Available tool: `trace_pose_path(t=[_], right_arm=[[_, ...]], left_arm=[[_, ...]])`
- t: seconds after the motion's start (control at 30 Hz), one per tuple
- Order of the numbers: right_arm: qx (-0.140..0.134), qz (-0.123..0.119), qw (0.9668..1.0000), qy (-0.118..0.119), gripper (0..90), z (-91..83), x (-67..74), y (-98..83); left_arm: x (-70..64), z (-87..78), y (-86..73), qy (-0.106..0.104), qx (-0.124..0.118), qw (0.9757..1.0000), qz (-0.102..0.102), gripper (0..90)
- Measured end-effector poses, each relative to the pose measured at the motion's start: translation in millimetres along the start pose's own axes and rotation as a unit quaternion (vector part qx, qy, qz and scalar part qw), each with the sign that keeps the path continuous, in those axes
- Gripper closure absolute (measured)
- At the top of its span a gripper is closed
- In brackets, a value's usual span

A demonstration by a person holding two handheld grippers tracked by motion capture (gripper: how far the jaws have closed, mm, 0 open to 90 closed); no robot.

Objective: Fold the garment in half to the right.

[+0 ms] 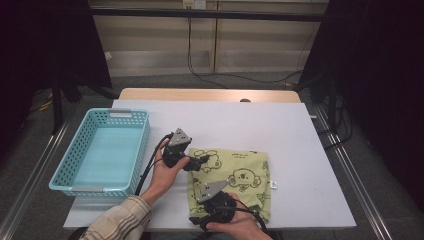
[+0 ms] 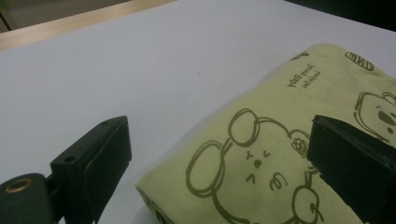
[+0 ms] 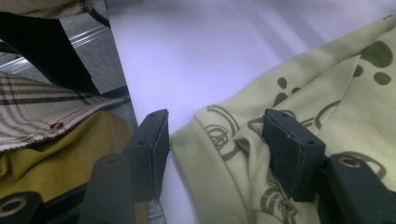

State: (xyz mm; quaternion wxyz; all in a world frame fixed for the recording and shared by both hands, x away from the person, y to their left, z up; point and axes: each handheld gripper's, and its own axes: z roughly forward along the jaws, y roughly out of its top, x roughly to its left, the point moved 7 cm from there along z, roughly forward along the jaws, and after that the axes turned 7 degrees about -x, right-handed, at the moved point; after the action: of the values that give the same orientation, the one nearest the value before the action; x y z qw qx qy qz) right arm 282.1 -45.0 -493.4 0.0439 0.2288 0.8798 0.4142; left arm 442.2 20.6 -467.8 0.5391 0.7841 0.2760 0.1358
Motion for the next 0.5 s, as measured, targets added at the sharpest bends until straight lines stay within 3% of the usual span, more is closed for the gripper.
trace_pose_path(t=[0.2, 0.23, 0.3, 0.37, 0.5], right_arm=[[-0.006, -0.008, 0.9999, -0.005, 42.8, 0.6, 2.6, -0.9], [-0.005, 0.000, 1.0000, -0.006, 42.8, 0.5, 3.2, -1.3], [-0.005, -0.013, 0.9999, -0.009, 42.8, 0.4, 1.1, -1.8], [-0.010, -0.005, 0.9999, -0.010, 42.7, 0.4, 3.3, -2.2], [-0.014, -0.019, 0.9997, -0.013, 42.2, 0.7, 3.1, -2.6]], left_arm=[[3.0, -5.6, -1.0, 0.008, 0.001, 0.9999, -0.008, 6.3], [4.3, -5.7, -1.4, 0.008, 0.000, 0.9999, -0.009, 6.3], [6.5, -7.1, -1.3, 0.014, 0.001, 0.9998, -0.010, 6.3], [8.5, -9.0, -1.3, 0.014, 0.005, 0.9999, -0.004, 6.3], [8.1, -10.4, -0.5, 0.015, -0.002, 0.9998, -0.013, 6.3]])
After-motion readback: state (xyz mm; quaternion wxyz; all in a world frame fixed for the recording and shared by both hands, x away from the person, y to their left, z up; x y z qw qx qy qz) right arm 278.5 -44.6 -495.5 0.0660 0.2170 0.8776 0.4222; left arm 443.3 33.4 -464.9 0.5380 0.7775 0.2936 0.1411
